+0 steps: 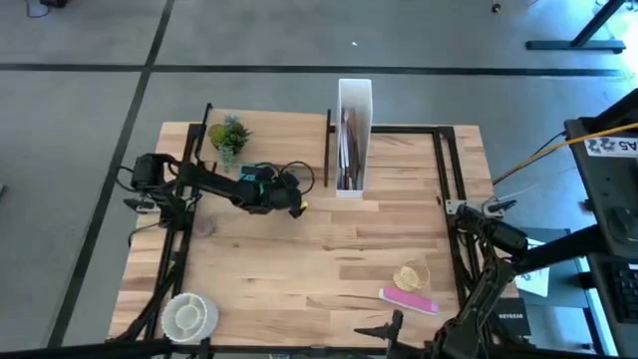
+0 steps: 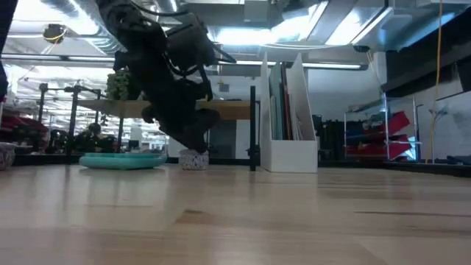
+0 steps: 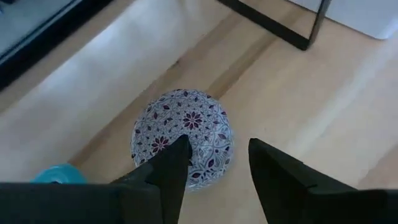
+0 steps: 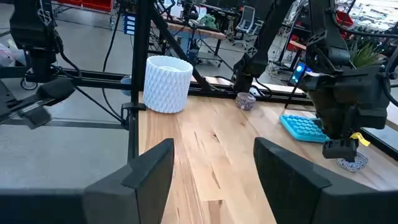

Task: Stock shelves
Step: Remove the white scented candle from under the shelf

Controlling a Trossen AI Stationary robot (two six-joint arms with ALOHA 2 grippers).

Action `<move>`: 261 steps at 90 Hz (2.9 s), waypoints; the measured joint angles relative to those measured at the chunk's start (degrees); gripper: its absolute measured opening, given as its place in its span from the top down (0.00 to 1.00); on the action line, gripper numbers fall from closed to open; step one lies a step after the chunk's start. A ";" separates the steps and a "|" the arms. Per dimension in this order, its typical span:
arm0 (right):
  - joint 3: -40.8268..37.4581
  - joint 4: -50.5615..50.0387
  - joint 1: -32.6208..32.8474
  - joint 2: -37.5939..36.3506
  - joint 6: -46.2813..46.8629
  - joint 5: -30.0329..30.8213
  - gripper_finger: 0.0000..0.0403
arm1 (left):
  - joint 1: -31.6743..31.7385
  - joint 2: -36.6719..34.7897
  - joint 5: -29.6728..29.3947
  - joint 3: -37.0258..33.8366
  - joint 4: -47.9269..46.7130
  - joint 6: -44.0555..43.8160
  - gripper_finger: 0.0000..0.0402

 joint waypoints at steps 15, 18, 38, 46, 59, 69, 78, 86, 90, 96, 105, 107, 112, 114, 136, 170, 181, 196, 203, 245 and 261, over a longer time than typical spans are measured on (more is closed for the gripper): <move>0.00 -0.23 0.00 0.00 -0.01 0.02 0.49 | -2.68 -2.30 11.12 0.26 0.31 -2.52 0.63; 0.00 -0.28 0.00 0.00 -0.02 0.01 0.49 | -3.52 -3.25 13.48 0.43 -0.10 -3.04 0.63; 0.00 -0.42 0.00 0.00 -0.02 0.02 0.49 | -11.27 -10.33 20.01 3.67 0.08 3.59 0.63; 0.00 -0.41 0.00 0.00 -0.02 0.02 0.49 | -14.54 -11.52 21.39 3.63 -1.03 11.57 0.63; 0.00 -0.39 0.00 0.00 -0.02 0.02 0.49 | -19.06 -11.36 21.55 3.61 -6.30 21.27 0.61; 0.00 -0.39 0.00 0.00 -0.02 0.00 0.49 | -20.25 -10.44 21.19 3.54 -16.17 17.42 0.55; 0.00 -0.36 0.00 0.00 -0.02 -0.38 0.49 | -20.67 -10.58 20.05 1.91 -20.55 12.99 0.47; 0.00 -0.36 0.00 0.00 -0.02 -1.00 0.49 | -20.79 -10.50 18.74 -1.55 -19.50 10.43 0.40; 0.00 -0.35 0.00 0.00 -0.01 -0.98 0.49 | -20.70 -10.50 17.33 -3.66 -16.78 9.67 0.38; 0.00 -0.33 0.00 0.00 -0.02 -1.00 0.49 | -20.08 -10.50 14.33 -7.08 -10.74 8.79 0.34; 0.00 -0.29 0.00 0.00 0.00 -1.01 0.49 | -18.78 -10.50 11.45 -11.64 -0.70 8.95 0.32; 0.00 -0.28 0.00 0.00 -0.01 -1.01 0.49 | -18.40 -10.50 11.25 -12.61 2.32 9.20 0.31; 0.00 -0.28 0.00 0.00 -0.02 -1.01 0.49 | -17.55 -10.50 10.86 -15.15 9.73 9.75 0.31; 0.00 -0.28 0.00 0.00 -0.02 -1.01 0.49 | -17.24 -10.50 10.70 -16.12 12.23 9.98 0.31; 0.00 -0.29 0.00 0.00 -0.02 -1.01 0.49 | -14.29 -7.90 10.31 -21.56 29.52 12.13 0.31; 0.00 -0.32 0.00 0.00 -0.02 -1.01 0.49 | -14.04 6.30 11.42 -20.01 49.82 15.22 0.31; 0.00 -0.34 -0.07 0.00 -0.02 -1.01 0.49 | -14.04 10.04 11.50 -17.57 53.97 17.12 0.31; 0.00 -0.32 -0.09 0.00 -0.02 -1.01 0.49 | -14.02 14.68 13.91 -12.66 55.74 18.16 0.31; 0.00 -0.32 -0.09 0.00 -0.02 -1.01 0.49 | -14.11 16.60 15.16 -9.90 55.70 18.33 0.31; 0.00 -0.30 -0.08 0.00 -0.01 -1.01 0.49 | -16.25 30.74 20.80 14.08 55.94 23.30 0.31; 0.00 -0.30 0.00 0.00 0.00 -1.01 0.49 | -16.55 36.69 22.58 23.86 56.23 23.95 0.31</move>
